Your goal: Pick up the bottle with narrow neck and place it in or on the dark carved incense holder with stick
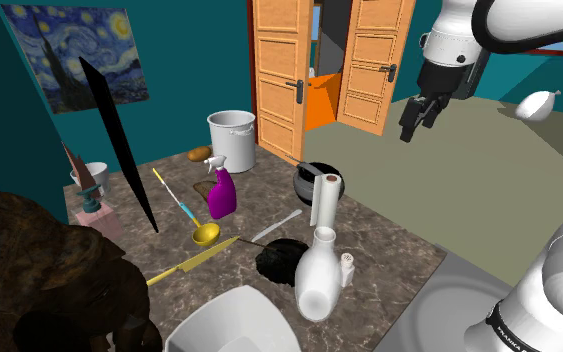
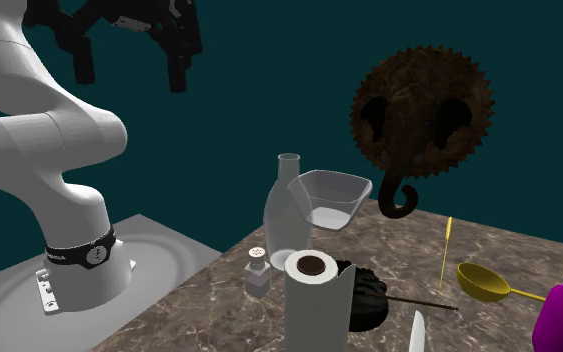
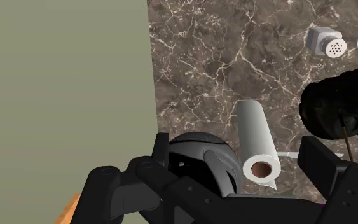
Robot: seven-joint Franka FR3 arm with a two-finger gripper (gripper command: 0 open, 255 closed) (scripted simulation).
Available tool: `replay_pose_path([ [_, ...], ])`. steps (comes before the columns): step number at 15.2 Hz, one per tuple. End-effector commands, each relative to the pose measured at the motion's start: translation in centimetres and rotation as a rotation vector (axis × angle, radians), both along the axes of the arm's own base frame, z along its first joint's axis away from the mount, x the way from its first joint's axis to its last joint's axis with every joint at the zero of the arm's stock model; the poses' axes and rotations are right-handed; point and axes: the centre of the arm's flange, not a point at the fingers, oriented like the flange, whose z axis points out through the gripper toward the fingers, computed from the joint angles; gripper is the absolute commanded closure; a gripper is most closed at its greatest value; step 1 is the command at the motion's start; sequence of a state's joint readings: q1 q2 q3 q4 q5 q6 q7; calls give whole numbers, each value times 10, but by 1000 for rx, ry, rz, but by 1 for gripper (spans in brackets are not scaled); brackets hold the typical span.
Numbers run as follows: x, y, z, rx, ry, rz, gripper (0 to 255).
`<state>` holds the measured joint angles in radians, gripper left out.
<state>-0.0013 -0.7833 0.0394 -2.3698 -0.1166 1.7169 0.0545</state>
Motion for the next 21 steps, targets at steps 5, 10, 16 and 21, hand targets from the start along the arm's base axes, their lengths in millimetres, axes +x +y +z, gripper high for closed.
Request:
replay_pose_path([
  [5, 7, 42, -24, 27, 23, -4, 0],
  [10, 14, 96, -53, 60, 51, -9, 0],
  [16, 23, 162, -85, 100, 85, -15, 0],
  [21, 30, 218, -110, 133, 114, -20, 0],
])
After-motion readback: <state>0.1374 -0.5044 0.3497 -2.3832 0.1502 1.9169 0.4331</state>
